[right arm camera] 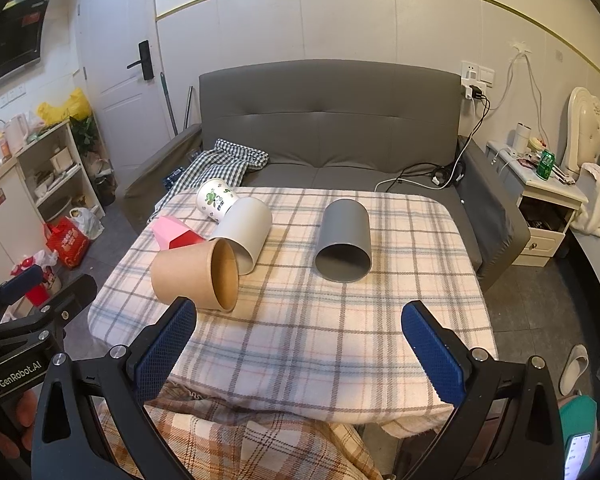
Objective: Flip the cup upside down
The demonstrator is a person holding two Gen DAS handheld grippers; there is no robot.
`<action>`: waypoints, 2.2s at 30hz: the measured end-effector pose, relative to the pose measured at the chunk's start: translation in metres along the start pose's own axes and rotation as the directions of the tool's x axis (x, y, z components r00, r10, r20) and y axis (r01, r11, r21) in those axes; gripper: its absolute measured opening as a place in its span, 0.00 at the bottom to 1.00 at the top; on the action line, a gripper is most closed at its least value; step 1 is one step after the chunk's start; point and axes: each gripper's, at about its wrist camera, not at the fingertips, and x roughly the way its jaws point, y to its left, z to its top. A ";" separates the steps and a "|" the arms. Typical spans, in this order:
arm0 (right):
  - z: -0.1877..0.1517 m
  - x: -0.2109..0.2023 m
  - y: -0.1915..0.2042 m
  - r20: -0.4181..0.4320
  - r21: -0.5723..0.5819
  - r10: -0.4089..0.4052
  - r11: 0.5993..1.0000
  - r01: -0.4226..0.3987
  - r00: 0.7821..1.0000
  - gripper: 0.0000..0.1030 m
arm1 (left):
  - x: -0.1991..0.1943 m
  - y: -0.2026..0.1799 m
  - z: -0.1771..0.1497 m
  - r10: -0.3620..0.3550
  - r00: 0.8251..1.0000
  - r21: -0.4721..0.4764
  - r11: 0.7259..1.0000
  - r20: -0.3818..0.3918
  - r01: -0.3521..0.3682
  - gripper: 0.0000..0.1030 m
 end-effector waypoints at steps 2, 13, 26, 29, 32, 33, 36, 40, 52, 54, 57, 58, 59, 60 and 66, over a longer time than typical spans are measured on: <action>0.000 0.001 -0.001 -0.001 0.001 0.002 1.000 -0.002 1.000 1.00 | 0.000 0.000 0.000 0.000 1.000 0.000 1.000 -0.001 0.000 1.00; -0.001 0.002 0.000 -0.004 0.003 0.006 1.000 -0.006 1.000 1.00 | 0.000 0.000 0.000 0.000 1.000 -0.001 1.000 -0.002 0.000 1.00; -0.004 0.003 0.000 -0.008 0.006 0.010 1.000 -0.010 1.000 1.00 | 0.000 0.000 0.000 0.000 1.000 -0.001 1.000 -0.002 0.000 1.00; -0.003 0.003 0.001 -0.009 0.005 0.009 1.000 -0.009 1.000 1.00 | 0.000 0.000 0.000 0.000 1.000 -0.001 1.000 -0.003 0.000 1.00; -0.003 0.003 0.001 -0.010 0.005 0.010 1.000 -0.010 1.000 1.00 | 0.000 0.000 0.000 0.000 1.000 -0.002 1.000 -0.002 0.000 1.00; -0.004 0.003 0.002 -0.011 0.005 0.010 1.000 -0.010 1.000 1.00 | 0.000 0.000 0.000 0.000 1.000 -0.003 1.000 -0.001 0.000 1.00; -0.005 0.005 0.002 -0.014 0.004 0.015 1.000 -0.014 1.000 1.00 | 0.003 -0.001 -0.004 -0.001 1.000 -0.002 1.000 -0.007 0.001 1.00; -0.003 0.010 0.004 -0.028 0.006 0.020 1.000 -0.020 0.999 1.00 | 0.008 0.000 -0.010 0.000 1.000 -0.003 1.000 -0.022 0.000 1.00; 0.046 0.055 0.018 -0.122 0.010 0.074 0.997 -0.073 0.990 1.00 | 0.057 0.031 0.031 0.061 0.995 -0.011 0.998 -0.078 -0.062 1.00; 0.061 0.076 0.022 -0.161 0.019 0.088 0.996 -0.086 0.983 1.00 | 0.072 0.036 0.039 0.079 0.993 -0.008 0.997 -0.091 -0.080 1.00; 0.080 0.110 0.031 -0.229 0.030 0.111 0.994 -0.107 0.967 1.00 | 0.096 0.046 0.050 0.099 0.988 -0.014 0.995 -0.115 -0.101 1.00; 0.086 0.124 0.035 -0.255 0.028 0.113 0.994 -0.109 0.960 1.00 | 0.104 0.049 0.054 0.103 0.987 -0.018 0.994 -0.125 -0.106 1.00; 0.091 0.137 0.038 -0.278 0.029 0.118 0.993 -0.115 0.953 1.00 | 0.111 0.051 0.057 0.106 0.985 -0.021 0.994 -0.133 -0.110 1.00; 0.094 0.147 0.041 -0.294 0.030 0.123 0.992 -0.119 0.948 1.00 | 0.120 0.055 0.060 0.110 0.984 -0.025 0.993 -0.142 -0.115 1.00; 0.105 0.221 0.057 -0.402 0.038 0.119 0.993 -0.113 0.908 0.98 | 0.162 0.068 0.071 0.121 0.977 -0.037 0.991 -0.176 -0.129 1.00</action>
